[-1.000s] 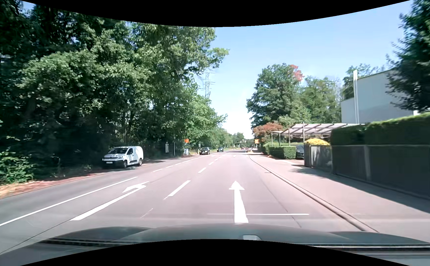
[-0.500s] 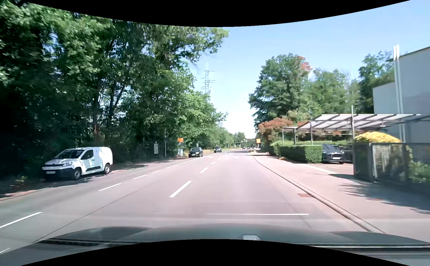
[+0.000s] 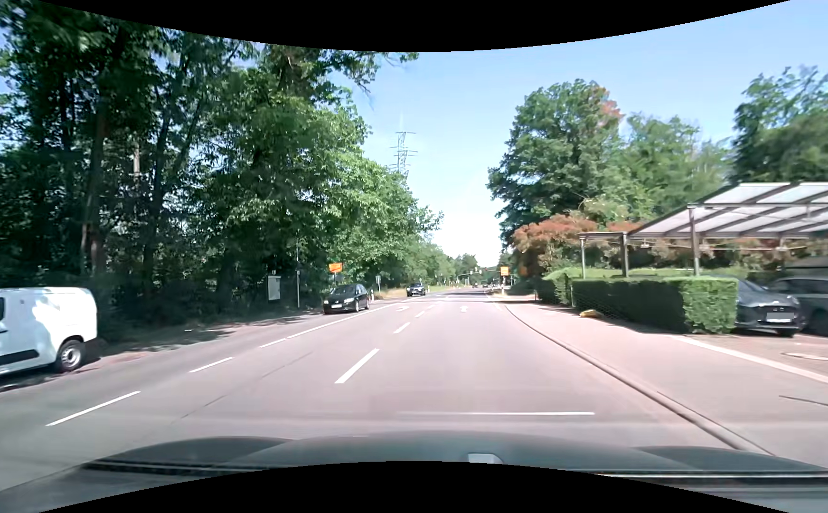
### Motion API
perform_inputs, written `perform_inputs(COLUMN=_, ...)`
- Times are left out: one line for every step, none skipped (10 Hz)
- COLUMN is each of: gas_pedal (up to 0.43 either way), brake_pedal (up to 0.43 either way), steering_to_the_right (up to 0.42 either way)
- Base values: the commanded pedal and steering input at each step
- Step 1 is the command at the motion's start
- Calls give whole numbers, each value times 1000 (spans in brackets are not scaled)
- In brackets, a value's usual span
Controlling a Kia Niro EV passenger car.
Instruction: Follow the waypoints while adhering to traffic rules and regulations
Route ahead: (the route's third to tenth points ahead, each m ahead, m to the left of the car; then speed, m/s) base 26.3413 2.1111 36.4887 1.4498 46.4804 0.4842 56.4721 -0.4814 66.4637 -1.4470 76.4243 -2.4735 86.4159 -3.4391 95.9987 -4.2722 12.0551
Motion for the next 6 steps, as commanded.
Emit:
perform_inputs(gas_pedal=0, brake_pedal=0, steering_to_the_right=-23)
perform_inputs(gas_pedal=0, brake_pedal=0, steering_to_the_right=-23)
perform_inputs(gas_pedal=0, brake_pedal=0, steering_to_the_right=-23)
perform_inputs(gas_pedal=0, brake_pedal=0, steering_to_the_right=-23)
perform_inputs(gas_pedal=0, brake_pedal=0, steering_to_the_right=-22)
perform_inputs(gas_pedal=0, brake_pedal=0, steering_to_the_right=-22)
